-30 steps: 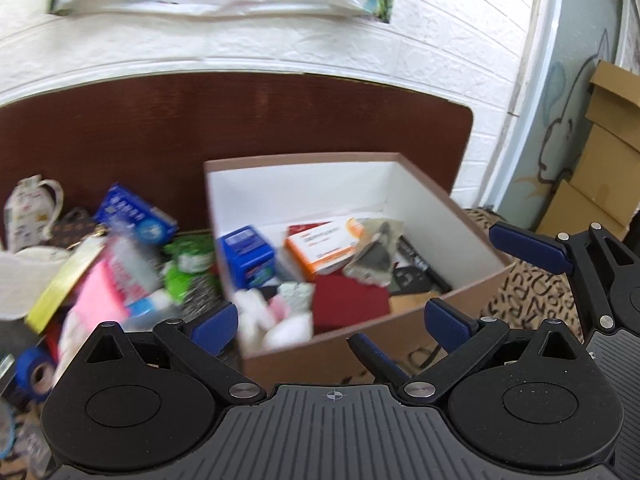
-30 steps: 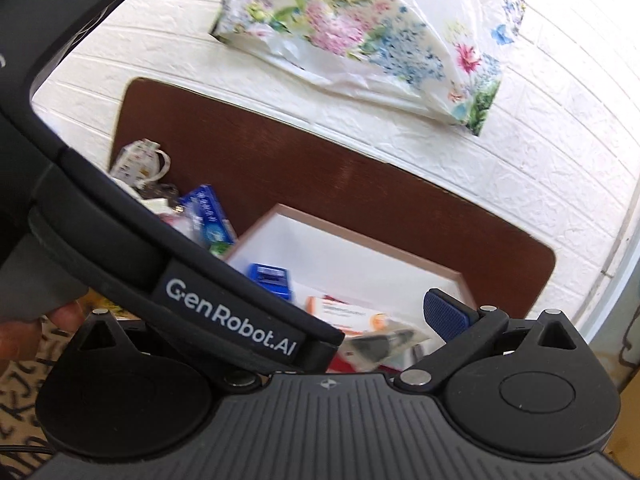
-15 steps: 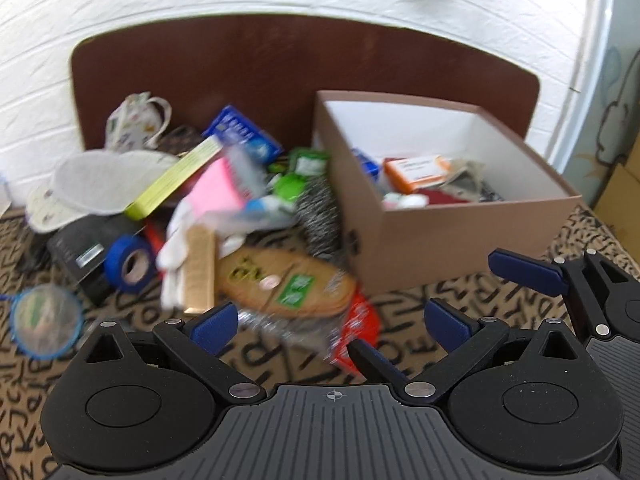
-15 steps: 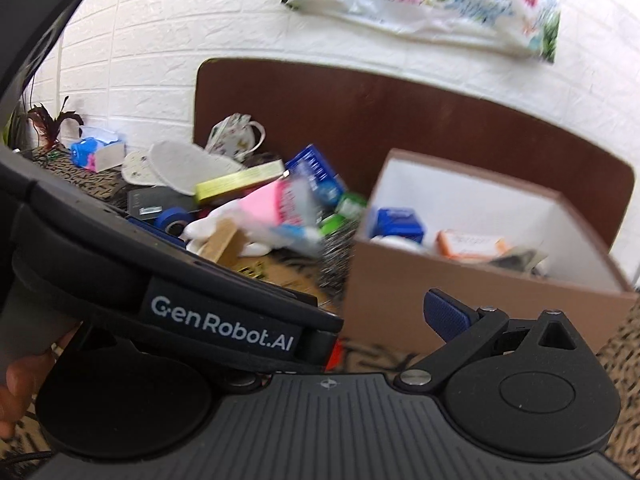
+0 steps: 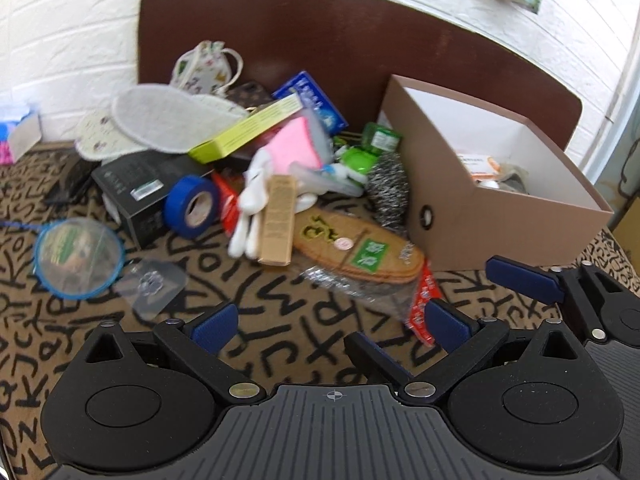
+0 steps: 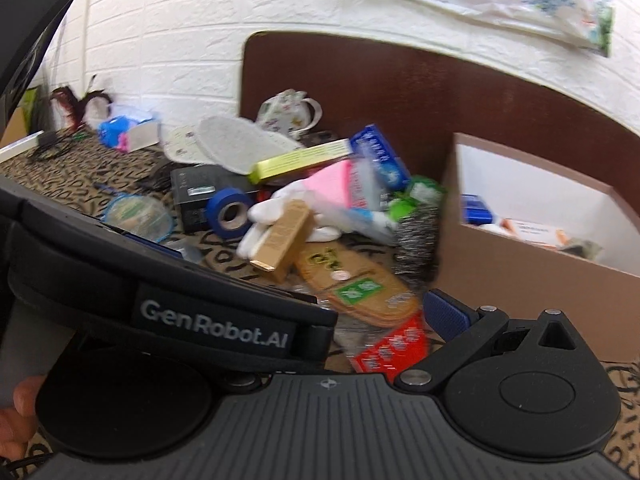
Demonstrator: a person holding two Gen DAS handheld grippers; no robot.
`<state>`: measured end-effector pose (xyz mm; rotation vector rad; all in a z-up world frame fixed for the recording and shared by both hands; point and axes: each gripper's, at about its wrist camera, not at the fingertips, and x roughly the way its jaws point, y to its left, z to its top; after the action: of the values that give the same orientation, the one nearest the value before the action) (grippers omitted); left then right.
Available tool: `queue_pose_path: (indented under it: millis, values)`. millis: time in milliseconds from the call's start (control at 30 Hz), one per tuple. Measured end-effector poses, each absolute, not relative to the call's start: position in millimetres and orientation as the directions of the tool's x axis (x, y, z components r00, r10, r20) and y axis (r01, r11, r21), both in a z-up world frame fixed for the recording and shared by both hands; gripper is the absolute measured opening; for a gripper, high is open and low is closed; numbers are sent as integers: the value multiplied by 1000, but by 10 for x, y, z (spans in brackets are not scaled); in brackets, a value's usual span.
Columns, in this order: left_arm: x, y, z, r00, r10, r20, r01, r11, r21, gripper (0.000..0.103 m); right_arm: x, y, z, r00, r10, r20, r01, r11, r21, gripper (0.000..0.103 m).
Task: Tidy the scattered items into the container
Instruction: 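Move both grippers back toward the remaining items on the table, then grasp the white glove with pink cuff with the left gripper while the right grasps the tan box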
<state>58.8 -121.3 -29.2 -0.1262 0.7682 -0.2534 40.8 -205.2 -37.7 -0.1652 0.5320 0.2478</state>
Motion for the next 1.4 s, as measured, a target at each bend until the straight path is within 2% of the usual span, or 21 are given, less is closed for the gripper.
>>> queue_pose_path:
  millis: [267, 333, 400, 567, 767, 933, 1100, 1233, 1267, 1300, 1367, 1400]
  values:
    - [667, -785, -360, 703, -239, -670, 115, 968, -225, 102, 545, -1858, -527, 814, 211, -541, -316, 943, -108, 103]
    - [740, -729, -356, 710, -238, -663, 114, 968, -226, 99, 591, -1850, -541, 819, 206, -536, -311, 944, -112, 102]
    - [820, -702, -358, 710, -232, -665, 122, 970, -209, 91, 662, -1845, -543, 824, 200, -531, -297, 949, -103, 101]
    - [952, -547, -406, 705, -222, -673, 106, 972, -209, 85, 822, -1829, -558, 825, 206, -526, -287, 955, -76, 98]
    - [1127, -515, -454, 695, -226, -683, 118, 972, -202, 76, 1021, -1723, -654, 812, 222, -540, -307, 949, -72, 87]
    - [1349, -586, -509, 677, -249, -693, 140, 967, -211, 67, 1175, -1665, -740, 791, 236, -564, -329, 942, -67, 71]
    - [1579, -645, -615, 649, -264, -714, 144, 964, -225, 61, 1317, -1644, -793, 772, 253, -584, -343, 938, -46, 65]
    - [1678, -655, -616, 651, -297, -698, 161, 953, -255, 58, 1422, -1648, -845, 758, 261, -598, -343, 939, -26, 60]
    - [1698, -661, -612, 654, -299, -695, 165, 953, -255, 53, 1439, -1652, -850, 756, 267, -597, -344, 939, -16, 59]
    - [1719, -661, -610, 654, -305, -692, 170, 951, -259, 38, 1452, -1653, -852, 755, 273, -597, -347, 938, -10, 55]
    - [1756, -653, -609, 643, -338, -687, 186, 940, -287, 22, 1467, -1651, -857, 745, 297, -598, -365, 931, 7, 44]
    - [1768, -648, -612, 638, -349, -687, 187, 935, -302, 18, 1473, -1651, -859, 737, 312, -599, -375, 927, 20, 39]
